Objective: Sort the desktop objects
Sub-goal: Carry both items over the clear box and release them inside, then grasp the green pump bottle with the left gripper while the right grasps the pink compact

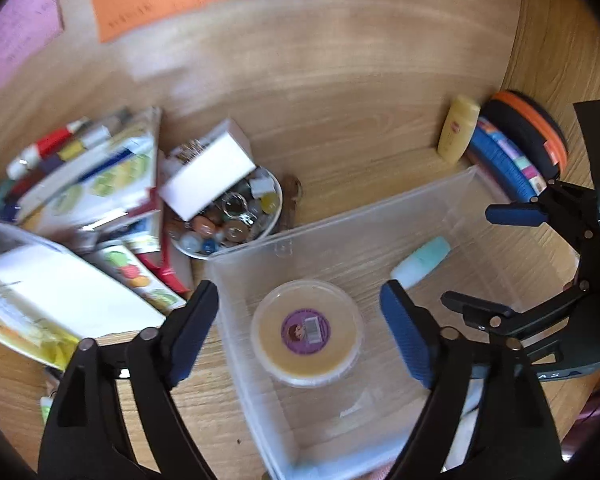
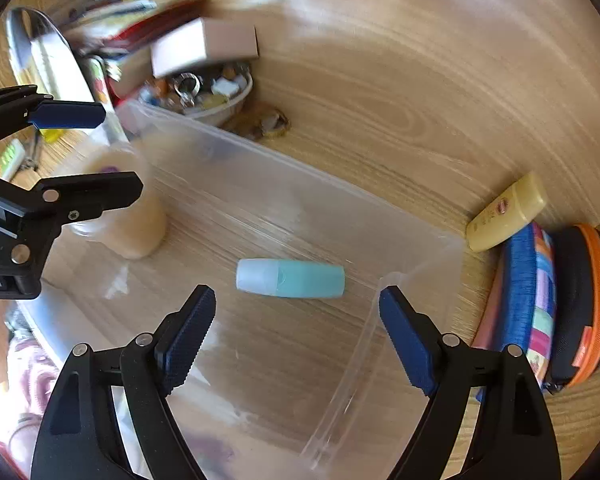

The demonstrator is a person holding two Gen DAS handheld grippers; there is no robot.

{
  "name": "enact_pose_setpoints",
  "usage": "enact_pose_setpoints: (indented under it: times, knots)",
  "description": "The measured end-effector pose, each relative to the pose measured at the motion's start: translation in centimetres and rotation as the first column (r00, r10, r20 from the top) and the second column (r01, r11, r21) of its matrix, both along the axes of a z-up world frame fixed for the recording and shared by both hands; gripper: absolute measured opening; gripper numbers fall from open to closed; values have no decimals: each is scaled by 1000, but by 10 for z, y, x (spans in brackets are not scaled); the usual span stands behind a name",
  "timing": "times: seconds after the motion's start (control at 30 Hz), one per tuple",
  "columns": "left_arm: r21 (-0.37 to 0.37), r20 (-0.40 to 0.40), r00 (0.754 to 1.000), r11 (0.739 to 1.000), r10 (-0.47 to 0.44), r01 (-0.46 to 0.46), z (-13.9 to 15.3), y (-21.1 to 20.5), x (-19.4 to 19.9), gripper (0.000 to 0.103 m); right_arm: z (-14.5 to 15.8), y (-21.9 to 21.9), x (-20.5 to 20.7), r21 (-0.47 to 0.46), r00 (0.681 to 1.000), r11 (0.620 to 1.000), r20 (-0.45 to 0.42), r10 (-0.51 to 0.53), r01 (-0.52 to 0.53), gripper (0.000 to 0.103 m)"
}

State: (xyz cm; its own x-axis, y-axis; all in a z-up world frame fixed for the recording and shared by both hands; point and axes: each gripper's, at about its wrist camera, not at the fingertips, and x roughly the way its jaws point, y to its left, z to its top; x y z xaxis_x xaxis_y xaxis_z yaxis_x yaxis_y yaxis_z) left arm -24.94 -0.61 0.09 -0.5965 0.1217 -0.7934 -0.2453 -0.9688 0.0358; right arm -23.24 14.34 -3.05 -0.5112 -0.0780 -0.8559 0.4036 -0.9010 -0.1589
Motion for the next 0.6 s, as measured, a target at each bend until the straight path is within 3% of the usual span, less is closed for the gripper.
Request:
enact_pose_setpoints:
  times: [0.37,0.6]
  knots:
    - [30,-104,993,998,52,-49,44,-21,58,99,67,5,50,-84,987,996,-159,-6,-7,85]
    - [34,-126,989,996,81,-77,49,-41,95,99,84,12,89,-124,970,991,-241,19,-51,94]
